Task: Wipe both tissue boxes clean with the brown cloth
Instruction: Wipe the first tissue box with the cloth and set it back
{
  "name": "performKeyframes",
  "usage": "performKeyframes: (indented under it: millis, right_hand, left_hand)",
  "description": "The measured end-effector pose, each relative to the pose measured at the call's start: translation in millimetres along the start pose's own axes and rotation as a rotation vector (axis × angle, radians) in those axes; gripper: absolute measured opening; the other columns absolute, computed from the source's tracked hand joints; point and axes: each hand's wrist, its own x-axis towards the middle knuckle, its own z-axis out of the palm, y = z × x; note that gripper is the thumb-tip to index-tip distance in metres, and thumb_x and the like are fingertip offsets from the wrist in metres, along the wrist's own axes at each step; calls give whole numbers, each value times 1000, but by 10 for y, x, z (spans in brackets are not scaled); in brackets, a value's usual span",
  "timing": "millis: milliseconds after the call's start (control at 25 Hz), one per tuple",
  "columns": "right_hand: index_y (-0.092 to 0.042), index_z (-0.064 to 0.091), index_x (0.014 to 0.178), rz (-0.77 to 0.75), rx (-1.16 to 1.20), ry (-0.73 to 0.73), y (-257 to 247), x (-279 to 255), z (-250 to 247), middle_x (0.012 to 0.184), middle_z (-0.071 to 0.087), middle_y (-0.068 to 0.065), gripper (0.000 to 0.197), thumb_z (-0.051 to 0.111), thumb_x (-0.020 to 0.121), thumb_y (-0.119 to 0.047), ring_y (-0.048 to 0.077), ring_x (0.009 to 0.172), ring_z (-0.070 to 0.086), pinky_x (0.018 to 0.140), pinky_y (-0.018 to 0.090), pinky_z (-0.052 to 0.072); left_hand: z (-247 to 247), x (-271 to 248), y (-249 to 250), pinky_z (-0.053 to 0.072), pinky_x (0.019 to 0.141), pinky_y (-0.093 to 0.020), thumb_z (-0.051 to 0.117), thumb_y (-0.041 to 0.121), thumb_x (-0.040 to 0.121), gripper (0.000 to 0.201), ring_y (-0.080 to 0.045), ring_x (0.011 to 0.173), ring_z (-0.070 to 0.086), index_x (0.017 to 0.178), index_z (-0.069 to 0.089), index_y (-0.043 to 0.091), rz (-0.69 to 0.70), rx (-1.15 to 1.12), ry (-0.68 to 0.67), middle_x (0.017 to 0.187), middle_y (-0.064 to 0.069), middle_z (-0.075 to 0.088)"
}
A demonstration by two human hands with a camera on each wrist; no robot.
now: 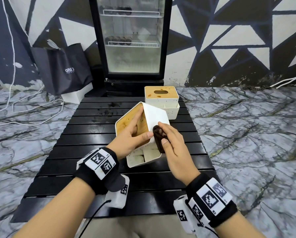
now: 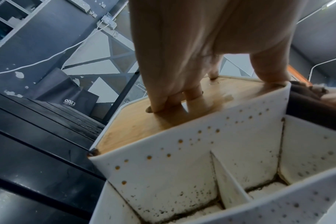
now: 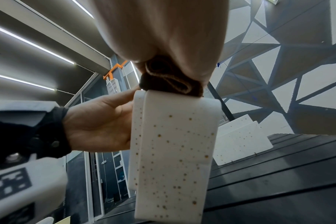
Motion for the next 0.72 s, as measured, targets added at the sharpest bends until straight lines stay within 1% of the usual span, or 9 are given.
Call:
performKeyframes:
  millis: [120, 160, 240, 320, 400, 480, 560, 640, 720]
  right_hand:
    - [-39, 34, 129, 55, -11, 18, 99, -19, -65, 129, 36, -24, 43, 32, 88, -25, 4, 126, 30, 105, 7, 18]
    - [-36, 35, 130, 75, -16, 27, 122, -2, -81, 130, 38, -20, 44, 32, 87, -26, 6, 127, 30, 106, 11, 19]
    - [-29, 38, 133, 103, -41, 43, 122, 40, -79, 130, 38, -16, 47, 31, 86, -26, 7, 126, 31, 107, 18, 21]
    - [-25, 39, 134, 92, -68, 51, 65, 57, -32, 128, 37, -16, 48, 30, 86, -25, 5, 123, 30, 103, 11, 18]
    - [-27, 38, 133, 41, -78, 46, 34, 11, 5, 126, 37, -20, 46, 32, 88, -24, 1, 120, 29, 100, 3, 15]
    - [-37, 35, 130, 14, -70, 31, 66, -80, 1, 126, 35, -29, 43, 33, 89, -24, -4, 121, 29, 101, 2, 16]
    - [-41, 34, 127, 36, -57, 42, 131, -137, -39, 125, 32, -32, 41, 34, 89, -25, -2, 123, 29, 102, 4, 17]
    - [-36, 38, 128, 84, -54, 71, 194, -117, -85, 126, 37, -27, 42, 34, 88, -24, 4, 124, 32, 103, 10, 21]
    - [-25, 42, 131, 116, -76, 90, 190, -10, -107, 129, 42, -14, 41, 36, 91, -18, 11, 124, 34, 106, 21, 25]
  left_hand:
    - [5, 3, -6, 48, 97, -26, 63, 28, 82, 90, -13, 125, 50, 148, 3, 42, 6, 23, 24, 146, -3, 41]
    - [8, 5, -9, 44, 104, -33, 65, 32, 81, 91, -14, 128, 47, 148, 3, 42, 11, 35, 33, 148, -1, 39]
    - [20, 13, -2, 37, 110, -39, 67, 35, 82, 92, -13, 133, 42, 148, 4, 41, 20, 46, 44, 150, 5, 34]
    - [20, 18, 15, 35, 112, -40, 66, 34, 83, 91, -14, 135, 38, 149, 3, 38, 26, 53, 44, 151, 7, 31]
    - [11, 12, 29, 36, 111, -38, 63, 29, 83, 89, -16, 135, 39, 149, 3, 37, 15, 53, 41, 151, 3, 34]
    - [4, -6, 30, 40, 107, -31, 59, 18, 86, 86, -17, 131, 44, 149, 4, 36, 4, 39, 50, 148, -1, 39]
    - [3, -29, 38, 46, 99, -25, 58, 11, 88, 84, -16, 124, 51, 149, 6, 37, -7, 12, 81, 143, -3, 44]
    - [23, -39, 56, 51, 90, -19, 58, 7, 88, 84, -12, 113, 57, 148, 8, 38, -14, -18, 93, 137, -5, 50]
    - [55, -22, 65, 52, 83, -16, 58, 5, 88, 84, -9, 110, 57, 148, 8, 38, -9, -24, 84, 137, -5, 50]
